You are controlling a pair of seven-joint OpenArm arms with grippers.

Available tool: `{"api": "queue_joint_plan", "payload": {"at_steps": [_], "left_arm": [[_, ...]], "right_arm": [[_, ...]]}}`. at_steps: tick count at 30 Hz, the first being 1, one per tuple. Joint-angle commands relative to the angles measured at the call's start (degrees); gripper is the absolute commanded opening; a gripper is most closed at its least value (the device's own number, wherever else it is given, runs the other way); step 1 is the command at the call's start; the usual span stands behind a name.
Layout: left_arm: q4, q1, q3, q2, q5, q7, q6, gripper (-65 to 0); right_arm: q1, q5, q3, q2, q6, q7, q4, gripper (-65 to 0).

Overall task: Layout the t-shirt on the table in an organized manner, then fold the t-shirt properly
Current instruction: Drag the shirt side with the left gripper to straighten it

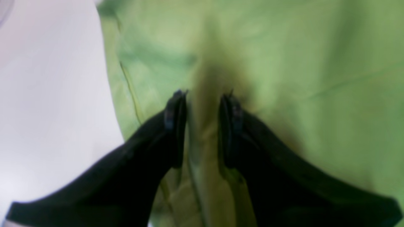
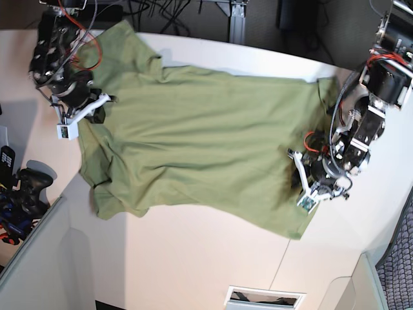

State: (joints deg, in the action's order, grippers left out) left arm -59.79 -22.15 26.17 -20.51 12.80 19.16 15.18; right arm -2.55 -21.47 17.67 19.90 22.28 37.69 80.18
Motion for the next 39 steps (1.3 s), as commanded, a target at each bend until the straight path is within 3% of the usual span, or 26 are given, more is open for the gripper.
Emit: {"api": "queue_joint_plan", "payload": {"at_steps": [1,7,14,19,25,33,39], "left_arm": [[1.7,-2.3,-0.4,-0.2,0.0,-1.4,-0.2,-45.3],[11.2,-5.8,-0.4,-0.1,-0.5,-3.3,0.0,-45.3],[13.7,-7.2,-0.4,-2.1,-1.4,-3.0,-0.2,-45.3],[10.7,-7.1,-0.4,-2.7,0.0,2.1,-0.2,-45.3],[1.2,-4.5,-0.4,-4.6,2.9,5.5,0.9,-45.3],[-5.3,-0.2,-0.4,-6.9,3.1,5.9,0.9,-45.3],[-5.9,0.7,-0.4,-9.6,3.2,5.0,0.9,-45.2]], "right_arm": [[-0.7,-0.1,0.4,0.3,0.0,-1.0,0.9,-65.0],[-0.7,2.0,0.4,-0.2,0.0,-1.1,0.9,-65.0],[-0.9,1.7,0.4,-0.1,0.0,-2.4,0.9,-65.0],[-1.5,1.7,0.5,-0.1,0.0,-6.3,0.9,-65.0],[-4.4,1.5,0.5,-0.1,0.0,-6.4,0.2,-65.0],[-6.3,0.6,0.3,-1.0,0.1,-7.1,-8.0,-65.0],[-6.8,4.6,0.3,-0.9,0.0,-10.8,-11.9,-65.0]]}}
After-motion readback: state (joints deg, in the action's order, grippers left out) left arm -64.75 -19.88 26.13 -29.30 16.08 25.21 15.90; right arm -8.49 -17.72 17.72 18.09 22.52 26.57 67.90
